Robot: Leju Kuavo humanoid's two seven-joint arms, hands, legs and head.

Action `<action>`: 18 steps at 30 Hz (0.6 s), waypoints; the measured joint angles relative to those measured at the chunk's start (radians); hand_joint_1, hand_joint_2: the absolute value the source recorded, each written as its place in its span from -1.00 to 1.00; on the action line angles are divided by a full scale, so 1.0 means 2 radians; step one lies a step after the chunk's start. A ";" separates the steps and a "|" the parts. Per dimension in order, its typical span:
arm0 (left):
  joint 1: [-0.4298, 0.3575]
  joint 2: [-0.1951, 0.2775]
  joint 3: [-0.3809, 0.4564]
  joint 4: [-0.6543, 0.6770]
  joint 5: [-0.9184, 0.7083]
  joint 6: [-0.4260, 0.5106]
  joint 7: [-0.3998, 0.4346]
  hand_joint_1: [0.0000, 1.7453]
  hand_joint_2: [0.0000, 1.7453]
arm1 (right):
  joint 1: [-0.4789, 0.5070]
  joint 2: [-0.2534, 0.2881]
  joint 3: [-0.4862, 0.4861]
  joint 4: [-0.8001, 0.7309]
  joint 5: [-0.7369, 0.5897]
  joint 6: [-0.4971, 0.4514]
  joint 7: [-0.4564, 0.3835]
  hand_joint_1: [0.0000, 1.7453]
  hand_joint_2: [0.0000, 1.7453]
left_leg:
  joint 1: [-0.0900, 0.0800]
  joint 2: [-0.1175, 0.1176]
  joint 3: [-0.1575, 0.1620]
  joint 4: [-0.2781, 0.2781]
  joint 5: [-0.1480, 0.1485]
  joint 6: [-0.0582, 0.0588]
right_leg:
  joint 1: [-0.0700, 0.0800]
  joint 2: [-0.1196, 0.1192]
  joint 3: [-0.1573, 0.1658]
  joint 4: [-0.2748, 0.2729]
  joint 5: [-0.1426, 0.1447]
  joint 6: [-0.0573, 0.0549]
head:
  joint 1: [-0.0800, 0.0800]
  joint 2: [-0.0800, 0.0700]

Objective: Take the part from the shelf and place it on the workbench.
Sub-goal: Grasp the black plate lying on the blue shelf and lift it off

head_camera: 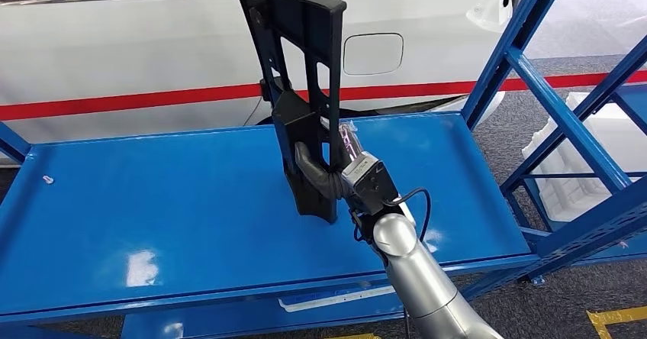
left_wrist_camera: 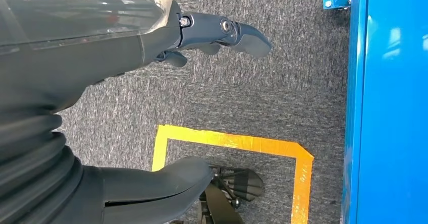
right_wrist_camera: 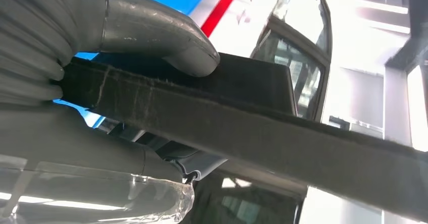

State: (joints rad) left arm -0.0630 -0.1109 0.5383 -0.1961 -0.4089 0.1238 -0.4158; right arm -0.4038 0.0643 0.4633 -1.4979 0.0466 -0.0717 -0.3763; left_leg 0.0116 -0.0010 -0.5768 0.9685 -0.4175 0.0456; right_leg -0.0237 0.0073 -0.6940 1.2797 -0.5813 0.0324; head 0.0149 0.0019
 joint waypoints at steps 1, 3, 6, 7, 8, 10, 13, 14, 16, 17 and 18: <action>0.000 0.000 0.000 0.000 0.000 0.000 0.000 -1.00 1.00 | 0.000 0.000 0.000 -0.001 0.000 0.000 0.000 1.00 1.00 | 0.001 0.000 0.000 0.001 0.000 -0.002 | -0.002 0.000 0.009 -0.018 0.009 0.005 | 0.000 0.000; 0.000 0.000 0.000 0.000 0.000 0.000 0.000 -1.00 1.00 | 0.000 0.000 -0.001 -0.002 0.000 0.000 0.000 1.00 1.00 | 0.003 -0.002 -0.001 0.006 -0.003 -0.009 | -0.006 -0.002 0.043 -0.086 0.035 0.015 | 0.000 0.000; 0.000 0.002 0.000 0.000 -0.003 0.000 -0.001 -1.00 1.00 | 0.000 0.001 -0.001 -0.004 0.000 0.003 0.000 1.00 1.00 | 0.003 -0.003 -0.003 0.014 -0.008 -0.023 | -0.005 -0.002 0.067 -0.133 0.051 0.008 | 0.000 0.000; 0.000 0.002 0.000 0.000 -0.004 0.000 -0.001 -1.00 1.00 | 0.000 0.001 0.000 -0.005 0.000 0.004 0.000 1.00 1.00 | 0.004 -0.003 -0.003 0.014 -0.007 -0.026 | -0.004 -0.001 0.068 -0.133 0.053 0.003 | 0.000 0.000; 0.000 0.002 0.000 0.000 -0.005 0.001 -0.001 -1.00 1.00 | 0.000 0.001 0.000 -0.005 0.000 0.004 0.000 1.00 1.00 | 0.006 -0.003 -0.004 0.014 -0.007 -0.028 | -0.004 -0.001 0.068 -0.133 0.055 -0.001 | -0.001 0.000; 0.000 0.001 0.000 0.000 -0.006 0.001 -0.002 -1.00 1.00 | 0.000 0.001 0.000 -0.005 0.000 0.005 0.000 1.00 1.00 | 0.009 -0.002 -0.012 0.033 -0.022 -0.032 | -0.005 -0.001 0.067 -0.133 0.058 -0.008 | -0.001 0.000; 0.001 0.001 0.000 0.000 -0.007 0.001 -0.006 -1.00 1.00 | 0.002 0.001 0.000 -0.006 0.001 0.006 -0.005 1.00 1.00 | 0.009 -0.001 -0.052 0.124 -0.073 -0.035 | -0.002 -0.002 0.063 -0.133 0.060 -0.014 | -0.001 0.000; 0.001 0.001 0.000 0.000 -0.007 0.001 -0.008 -1.00 1.00 | 0.003 0.001 0.000 -0.007 0.002 0.006 -0.007 1.00 1.00 | 0.009 -0.001 -0.063 0.149 -0.082 -0.035 | -0.001 -0.002 0.062 -0.133 0.060 -0.015 | -0.001 0.000; 0.003 0.001 0.000 0.000 -0.007 0.002 -0.009 -1.00 1.00 | 0.004 0.000 0.000 -0.011 0.005 0.006 -0.010 1.00 1.00 | 0.009 -0.001 -0.058 0.147 -0.072 -0.032 | 0.001 -0.002 0.061 -0.133 0.061 -0.016 | -0.001 0.000; 0.003 0.001 0.000 0.000 -0.008 0.002 -0.009 -1.00 1.00 | 0.004 -0.001 0.000 -0.014 0.008 0.006 -0.010 1.00 1.00 | 0.008 -0.001 -0.041 0.118 -0.057 -0.029 | 0.002 -0.002 0.061 -0.133 0.062 -0.016 | -0.001 0.000; 0.003 0.001 0.001 0.000 -0.008 0.002 -0.009 -1.00 1.00 | 0.003 -0.001 0.000 -0.019 0.010 0.006 -0.010 1.00 1.00 | 0.008 -0.001 -0.021 0.082 -0.043 -0.026 | 0.002 -0.002 0.061 -0.133 0.062 -0.016 | -0.001 0.000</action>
State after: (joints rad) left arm -0.0565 -0.1081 0.5395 -0.1962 -0.4243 0.1282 -0.4337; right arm -0.3969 0.0617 0.4623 -1.5349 0.0669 -0.0596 -0.3956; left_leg 0.0267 -0.0032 -0.6187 1.1316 -0.5045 -0.0057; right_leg -0.0197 0.0026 -0.5723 1.0133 -0.4575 0.0013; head 0.0134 0.0019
